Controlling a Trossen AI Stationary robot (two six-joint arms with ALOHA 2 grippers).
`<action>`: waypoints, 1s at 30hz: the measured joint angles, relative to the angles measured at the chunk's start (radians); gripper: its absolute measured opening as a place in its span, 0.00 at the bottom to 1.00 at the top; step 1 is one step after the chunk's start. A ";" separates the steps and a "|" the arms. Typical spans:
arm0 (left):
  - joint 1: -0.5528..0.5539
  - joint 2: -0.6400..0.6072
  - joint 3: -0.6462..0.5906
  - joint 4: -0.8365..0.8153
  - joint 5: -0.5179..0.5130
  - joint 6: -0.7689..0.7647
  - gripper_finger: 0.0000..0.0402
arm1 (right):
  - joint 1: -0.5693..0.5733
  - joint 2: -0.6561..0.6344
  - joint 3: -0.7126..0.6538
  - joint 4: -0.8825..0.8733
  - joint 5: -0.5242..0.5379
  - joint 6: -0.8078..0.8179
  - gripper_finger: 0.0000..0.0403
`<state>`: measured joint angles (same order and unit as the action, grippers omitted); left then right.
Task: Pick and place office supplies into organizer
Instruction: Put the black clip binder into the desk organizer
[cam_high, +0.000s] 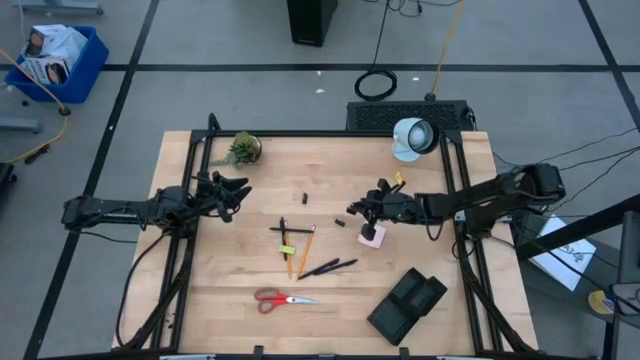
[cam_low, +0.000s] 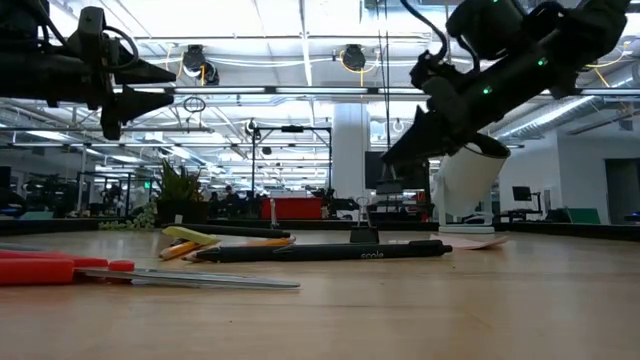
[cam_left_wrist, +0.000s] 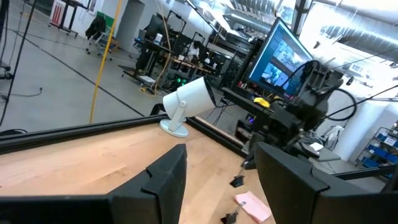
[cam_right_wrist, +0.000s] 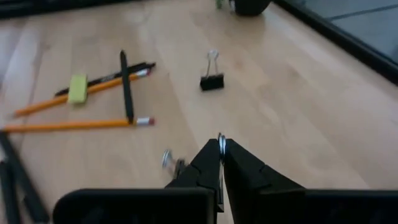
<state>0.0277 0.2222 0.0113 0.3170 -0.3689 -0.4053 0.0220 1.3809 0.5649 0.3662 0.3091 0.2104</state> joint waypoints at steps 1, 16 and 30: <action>0.000 0.000 0.000 -0.001 0.000 0.000 0.49 | 0.009 -0.020 0.000 -0.041 -0.001 0.004 0.02; 0.000 0.000 0.000 -0.009 -0.001 0.015 0.49 | 0.157 -0.232 0.000 -0.335 -0.148 0.096 0.02; 0.000 0.000 0.000 -0.015 -0.026 0.011 0.49 | 0.253 -0.274 0.000 -0.428 -0.453 0.233 0.02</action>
<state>0.0277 0.2226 0.0113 0.3025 -0.3946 -0.3945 0.2749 1.1067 0.5648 -0.0619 -0.1443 0.4430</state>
